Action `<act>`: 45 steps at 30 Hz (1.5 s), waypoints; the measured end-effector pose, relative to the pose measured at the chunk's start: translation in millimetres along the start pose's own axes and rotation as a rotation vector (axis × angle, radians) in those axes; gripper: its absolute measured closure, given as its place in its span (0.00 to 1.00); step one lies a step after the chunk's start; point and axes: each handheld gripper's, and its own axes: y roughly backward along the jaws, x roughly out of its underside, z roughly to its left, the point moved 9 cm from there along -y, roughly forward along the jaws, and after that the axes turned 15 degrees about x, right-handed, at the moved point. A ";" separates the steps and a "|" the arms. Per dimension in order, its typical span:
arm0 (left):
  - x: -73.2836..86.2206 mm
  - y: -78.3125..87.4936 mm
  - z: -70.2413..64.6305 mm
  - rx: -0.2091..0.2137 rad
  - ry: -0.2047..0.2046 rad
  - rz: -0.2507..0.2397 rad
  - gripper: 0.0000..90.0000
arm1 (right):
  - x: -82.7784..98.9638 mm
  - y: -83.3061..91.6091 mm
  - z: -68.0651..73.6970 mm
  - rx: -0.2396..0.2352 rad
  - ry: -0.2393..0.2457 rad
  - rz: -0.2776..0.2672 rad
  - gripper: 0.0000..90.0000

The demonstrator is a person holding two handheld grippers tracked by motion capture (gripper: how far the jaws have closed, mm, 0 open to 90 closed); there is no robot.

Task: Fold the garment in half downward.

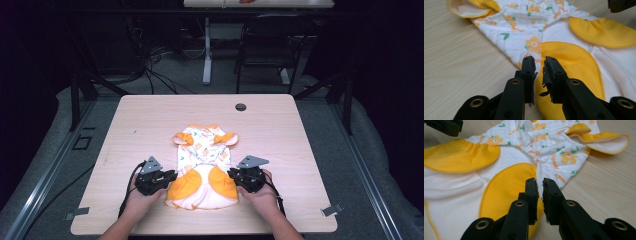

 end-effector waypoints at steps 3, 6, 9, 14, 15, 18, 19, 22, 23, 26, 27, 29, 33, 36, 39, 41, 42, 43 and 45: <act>0.6 -9.4 -5.1 0.009 -0.022 0.028 0.90 | 1.6 -3.4 6.9 0.003 0.039 0.018 0.92; 3.2 -16.1 -7.4 0.014 -0.038 0.056 0.93 | 3.5 -7.9 10.7 0.002 0.051 0.032 0.93; 3.9 -19.4 -8.5 0.018 -0.036 0.060 0.95 | 4.3 -10.4 14.4 -0.005 0.058 0.039 0.93; 8.0 -25.5 -10.0 0.027 -0.039 0.094 0.99 | 9.8 -12.3 21.8 -0.016 0.109 0.069 0.93; 9.0 -25.9 -9.9 0.028 -0.049 0.107 0.99 | 11.8 -12.9 23.6 -0.018 0.120 0.077 0.93; 9.5 -25.8 -9.5 0.042 -0.042 0.110 0.99 | 14.6 -13.6 26.8 -0.015 0.162 0.081 0.93; 9.9 -25.6 -9.6 0.044 -0.039 0.112 0.99 | 14.7 -13.5 27.1 -0.018 0.159 0.082 0.93; 10.6 -25.1 -11.2 0.049 -0.041 0.123 0.99 | 16.4 -12.0 29.0 -0.034 0.154 0.086 0.94; 10.8 -25.0 -12.0 0.048 -0.046 0.130 0.99 | 16.6 -11.9 30.0 -0.036 0.152 0.082 0.94; 12.4 -23.2 -14.2 0.065 -0.045 0.149 0.99 | 17.5 -10.5 30.2 -0.071 0.149 0.098 0.94; 12.8 -22.7 -15.2 0.067 -0.054 0.157 0.99 | 17.4 -10.7 30.1 -0.074 0.135 0.098 0.94; 14.3 -20.9 -17.8 0.071 -0.081 0.184 0.99 | 18.5 -9.1 30.1 -0.097 0.120 0.115 0.95; 17.7 -17.7 -24.8 0.071 -0.119 0.224 0.99 | 21.9 -2.9 35.5 -0.125 0.155 0.125 0.95; 20.8 -15.0 -30.4 0.079 -0.127 0.239 0.99 | 25.6 3.8 41.8 -0.140 0.178 0.131 0.95; 25.5 -11.4 -36.4 0.093 -0.113 0.228 0.99 | 29.9 11.3 47.2 -0.151 0.207 0.143 0.95; 28.5 -8.4 -39.4 0.107 -0.096 0.220 0.99 | 33.0 16.2 51.7 -0.164 0.203 0.141 0.95; 30.6 -6.4 -41.3 0.117 -0.089 0.221 0.99 | 34.3 17.9 52.4 -0.171 0.210 0.143 0.95; 32.4 -4.5 -43.0 0.125 -0.083 0.223 0.99 | 35.6 19.9 54.4 -0.182 0.207 0.141 0.95; 36.1 -1.0 -47.6 0.140 -0.074 0.229 0.99 | 37.9 23.7 56.9 -0.191 0.210 0.148 0.95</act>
